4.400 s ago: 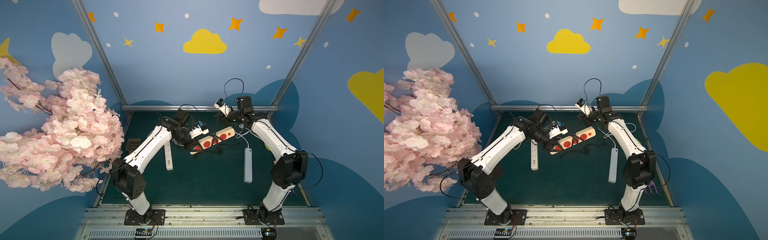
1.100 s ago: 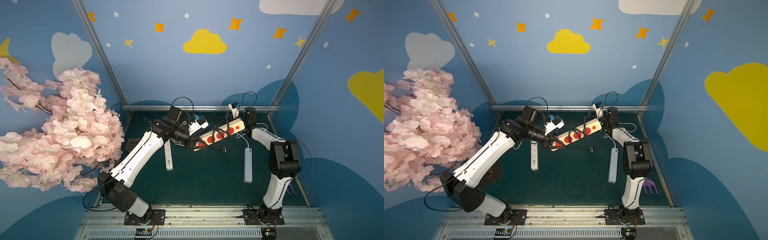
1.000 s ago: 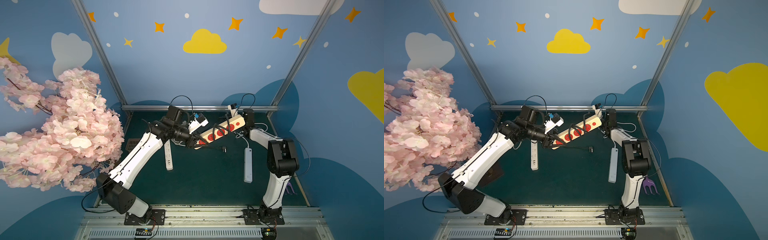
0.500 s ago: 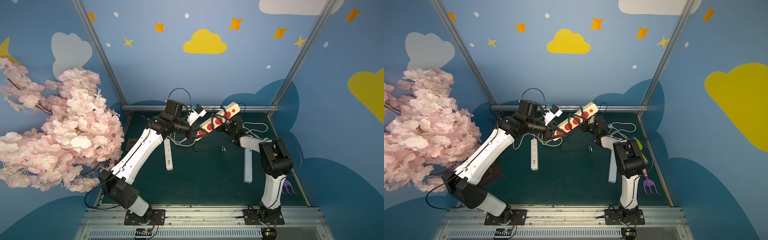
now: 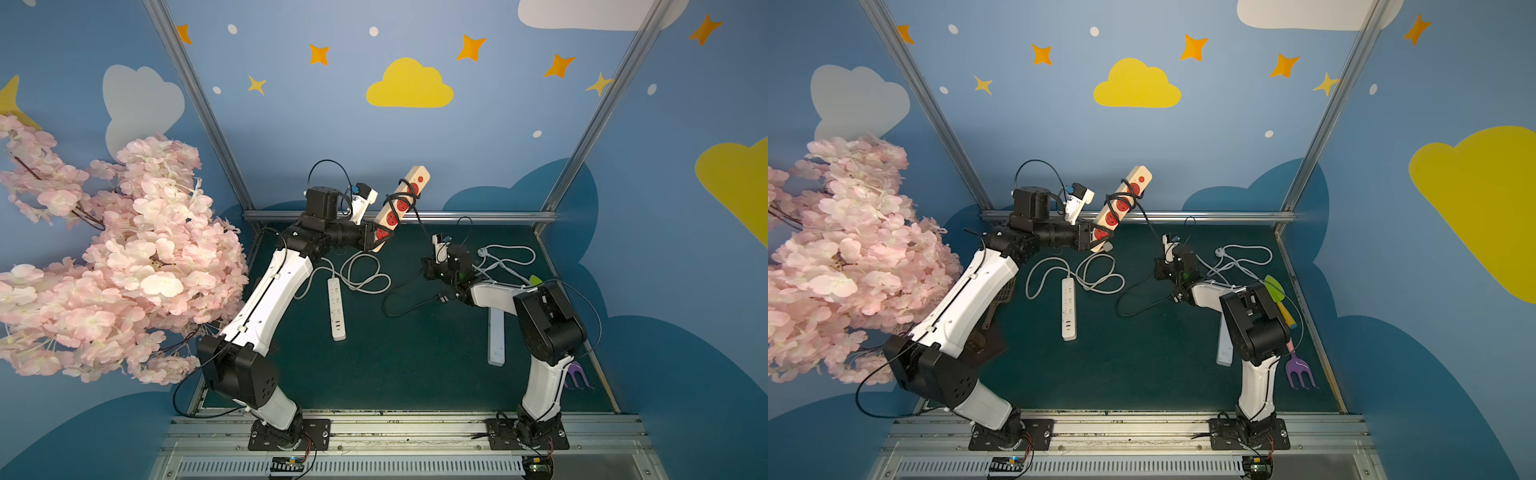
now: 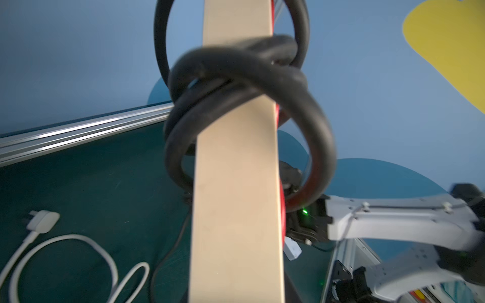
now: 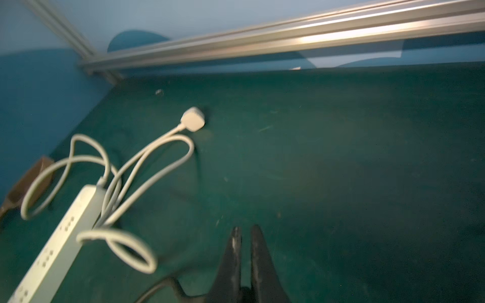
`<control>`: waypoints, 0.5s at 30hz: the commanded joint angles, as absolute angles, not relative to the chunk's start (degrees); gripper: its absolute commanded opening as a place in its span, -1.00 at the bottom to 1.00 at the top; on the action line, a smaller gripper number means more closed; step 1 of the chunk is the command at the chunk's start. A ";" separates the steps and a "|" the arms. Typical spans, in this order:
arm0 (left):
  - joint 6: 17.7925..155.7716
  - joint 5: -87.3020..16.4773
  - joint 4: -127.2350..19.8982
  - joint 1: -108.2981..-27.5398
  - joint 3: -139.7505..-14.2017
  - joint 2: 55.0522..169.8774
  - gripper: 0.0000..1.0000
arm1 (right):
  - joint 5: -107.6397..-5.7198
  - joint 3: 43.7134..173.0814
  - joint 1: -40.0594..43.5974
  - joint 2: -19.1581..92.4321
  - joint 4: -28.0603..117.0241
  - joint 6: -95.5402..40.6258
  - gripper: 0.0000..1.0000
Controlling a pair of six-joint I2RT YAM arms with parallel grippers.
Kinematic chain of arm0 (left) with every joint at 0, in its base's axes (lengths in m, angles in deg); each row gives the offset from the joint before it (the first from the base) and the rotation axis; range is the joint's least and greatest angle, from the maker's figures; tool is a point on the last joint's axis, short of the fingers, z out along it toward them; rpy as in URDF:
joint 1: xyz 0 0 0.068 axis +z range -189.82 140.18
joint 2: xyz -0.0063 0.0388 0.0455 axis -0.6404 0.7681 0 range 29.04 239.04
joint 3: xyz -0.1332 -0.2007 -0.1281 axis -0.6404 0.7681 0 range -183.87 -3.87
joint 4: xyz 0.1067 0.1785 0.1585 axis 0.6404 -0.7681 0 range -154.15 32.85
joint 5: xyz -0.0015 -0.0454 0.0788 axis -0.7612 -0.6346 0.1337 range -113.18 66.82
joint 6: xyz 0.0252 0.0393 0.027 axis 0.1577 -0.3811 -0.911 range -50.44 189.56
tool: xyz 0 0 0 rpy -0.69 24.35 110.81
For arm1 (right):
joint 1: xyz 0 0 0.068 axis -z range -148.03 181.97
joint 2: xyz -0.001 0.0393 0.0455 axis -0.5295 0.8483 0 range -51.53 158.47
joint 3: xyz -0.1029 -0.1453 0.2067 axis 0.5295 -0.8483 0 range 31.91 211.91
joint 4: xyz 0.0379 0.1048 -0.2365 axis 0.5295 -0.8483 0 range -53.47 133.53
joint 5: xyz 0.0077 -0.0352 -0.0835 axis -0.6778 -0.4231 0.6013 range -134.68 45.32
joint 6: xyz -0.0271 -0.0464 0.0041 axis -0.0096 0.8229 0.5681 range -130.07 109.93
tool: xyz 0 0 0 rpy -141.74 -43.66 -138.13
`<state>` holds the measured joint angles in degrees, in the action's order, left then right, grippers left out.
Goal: Wrap the cord around the power strip
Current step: Wrap the power cord around the power strip.
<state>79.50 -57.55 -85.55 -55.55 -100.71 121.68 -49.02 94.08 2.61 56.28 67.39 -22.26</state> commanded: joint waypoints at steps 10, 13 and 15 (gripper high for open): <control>59.81 -22.29 -103.15 -57.46 -109.13 137.07 -0.95 | -11.74 94.23 -14.42 37.95 38.04 21.16 -1.00; 55.60 -21.51 -105.65 -60.56 -106.77 137.27 -0.94 | -12.66 98.79 -14.22 35.16 36.50 25.67 -1.00; 53.13 -21.77 -107.60 -62.97 -105.18 136.77 -0.95 | -14.76 102.73 -13.52 34.24 35.65 28.24 -1.00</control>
<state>60.07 -24.88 -105.12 -60.44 -105.08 139.58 -17.63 97.01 -14.55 38.08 37.55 19.40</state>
